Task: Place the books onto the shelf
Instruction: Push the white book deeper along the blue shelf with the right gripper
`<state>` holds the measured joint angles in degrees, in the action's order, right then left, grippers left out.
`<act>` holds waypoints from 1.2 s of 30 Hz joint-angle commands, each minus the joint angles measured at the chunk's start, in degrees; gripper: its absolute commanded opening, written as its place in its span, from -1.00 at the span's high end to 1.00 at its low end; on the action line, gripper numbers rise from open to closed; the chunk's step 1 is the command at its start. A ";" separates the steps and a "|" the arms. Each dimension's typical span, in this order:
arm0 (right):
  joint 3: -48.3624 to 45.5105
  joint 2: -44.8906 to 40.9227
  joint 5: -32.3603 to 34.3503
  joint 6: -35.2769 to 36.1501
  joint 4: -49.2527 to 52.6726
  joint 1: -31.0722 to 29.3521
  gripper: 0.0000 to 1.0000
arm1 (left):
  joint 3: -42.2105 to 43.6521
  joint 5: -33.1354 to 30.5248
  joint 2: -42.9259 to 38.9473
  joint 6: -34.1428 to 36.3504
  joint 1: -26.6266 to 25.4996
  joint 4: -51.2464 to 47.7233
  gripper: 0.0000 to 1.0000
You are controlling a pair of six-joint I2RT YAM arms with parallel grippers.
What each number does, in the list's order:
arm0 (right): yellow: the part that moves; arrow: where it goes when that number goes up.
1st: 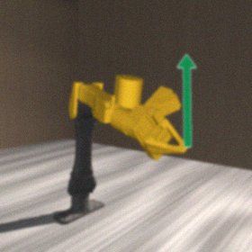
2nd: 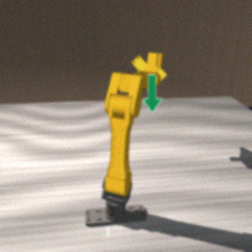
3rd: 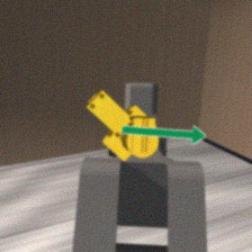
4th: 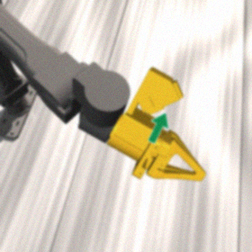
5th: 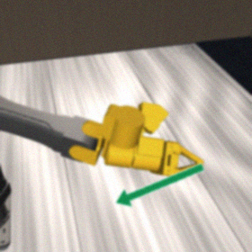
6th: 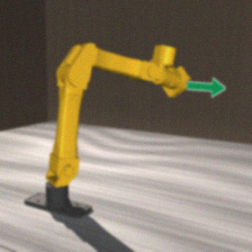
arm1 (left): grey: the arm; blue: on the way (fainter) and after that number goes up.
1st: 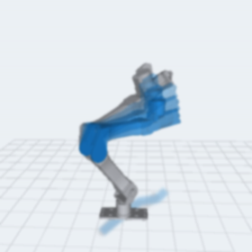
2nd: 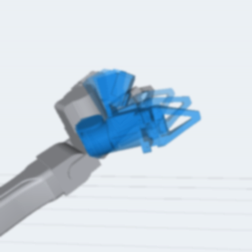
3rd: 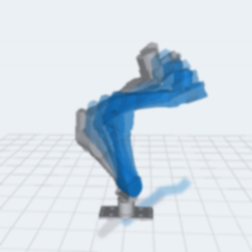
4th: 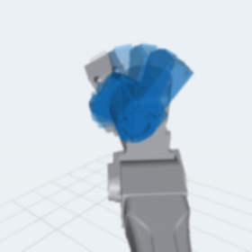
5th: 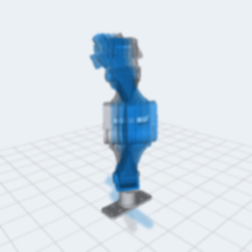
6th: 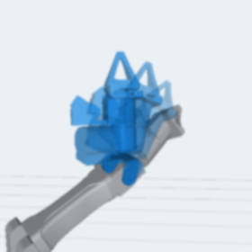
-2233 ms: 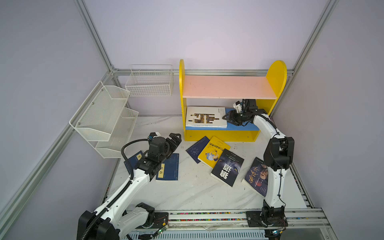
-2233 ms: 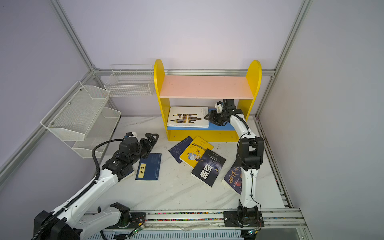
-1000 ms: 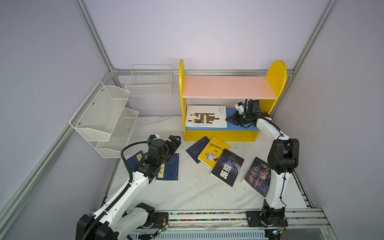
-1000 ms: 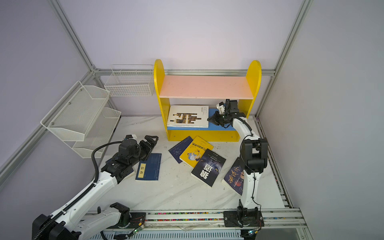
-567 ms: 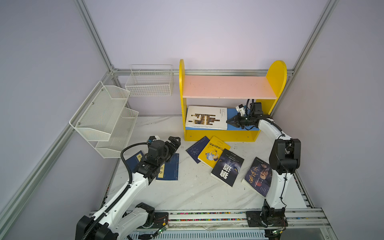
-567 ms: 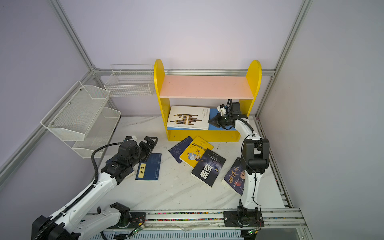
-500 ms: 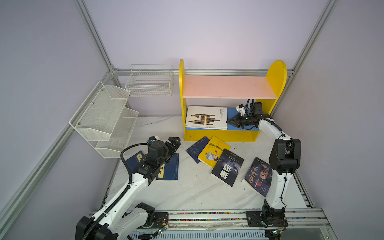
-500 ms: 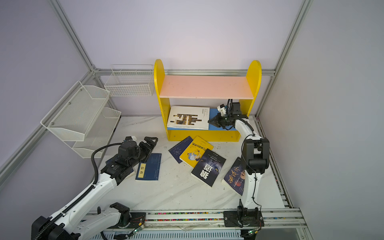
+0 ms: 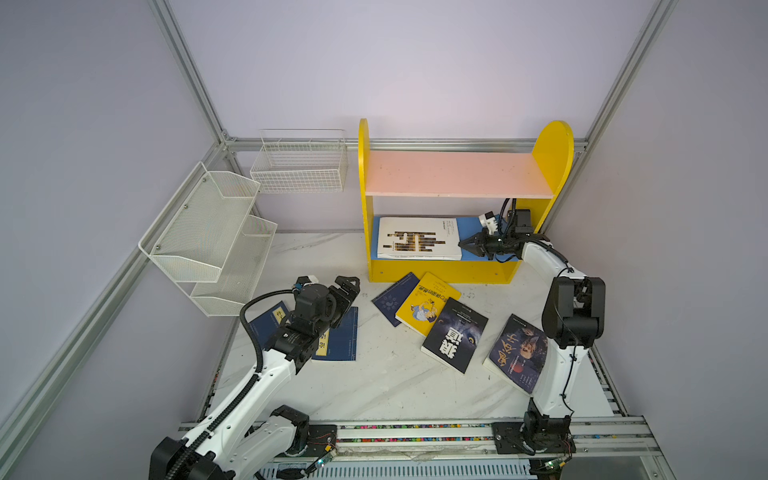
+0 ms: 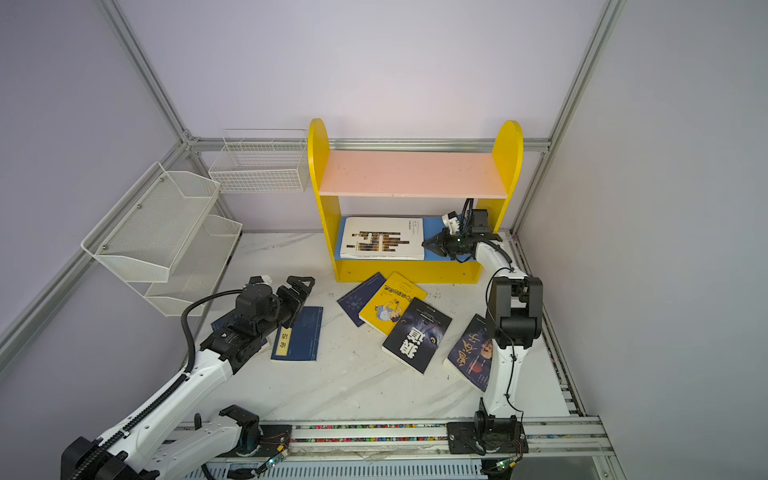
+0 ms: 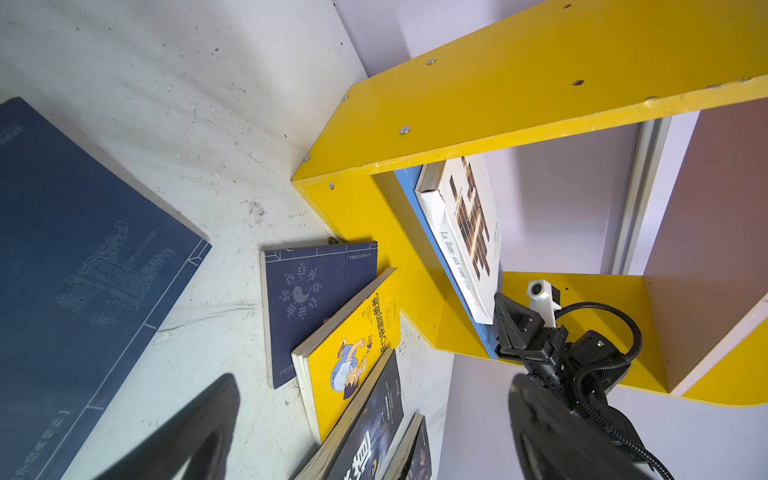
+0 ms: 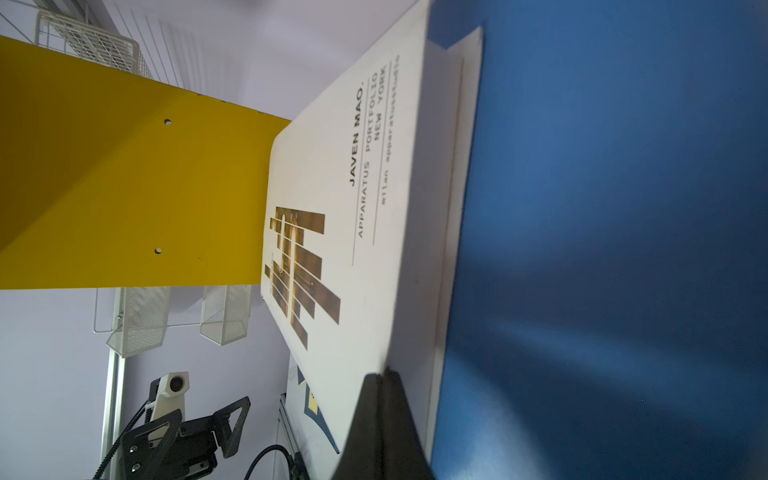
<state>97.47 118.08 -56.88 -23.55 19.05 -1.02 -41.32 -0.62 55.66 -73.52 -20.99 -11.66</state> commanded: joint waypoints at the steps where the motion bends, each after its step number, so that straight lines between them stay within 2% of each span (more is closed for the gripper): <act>1: -0.34 -1.85 -0.18 -0.75 -3.14 -0.77 0.89 | 2.74 0.45 -0.56 -0.48 0.47 1.62 -0.99; 11: -0.72 -1.56 2.61 -2.58 -5.23 -3.31 0.90 | 2.99 0.56 -0.96 -0.55 0.43 1.31 -0.99; 21: -3.60 -2.93 4.19 -8.29 -11.64 -3.29 0.93 | 4.14 -0.11 -1.94 -1.04 0.47 1.28 -0.99; 29: -5.71 -4.59 5.26 -8.35 -12.34 -3.29 0.93 | 4.10 0.18 -1.26 -1.19 0.43 1.81 -0.99; 32: -6.68 -4.86 5.03 -8.31 -12.59 -3.38 0.91 | 3.97 0.36 -0.78 -1.11 0.43 2.17 -0.99; 36: -6.78 -5.43 5.35 -6.70 -10.77 -3.47 0.74 | 3.70 0.86 0.13 -1.19 0.43 2.68 -0.99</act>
<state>91.09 115.18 -52.12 -31.57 8.16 -3.97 -39.40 -0.40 55.42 -74.39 -20.99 -11.25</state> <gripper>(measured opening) 0.123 0.995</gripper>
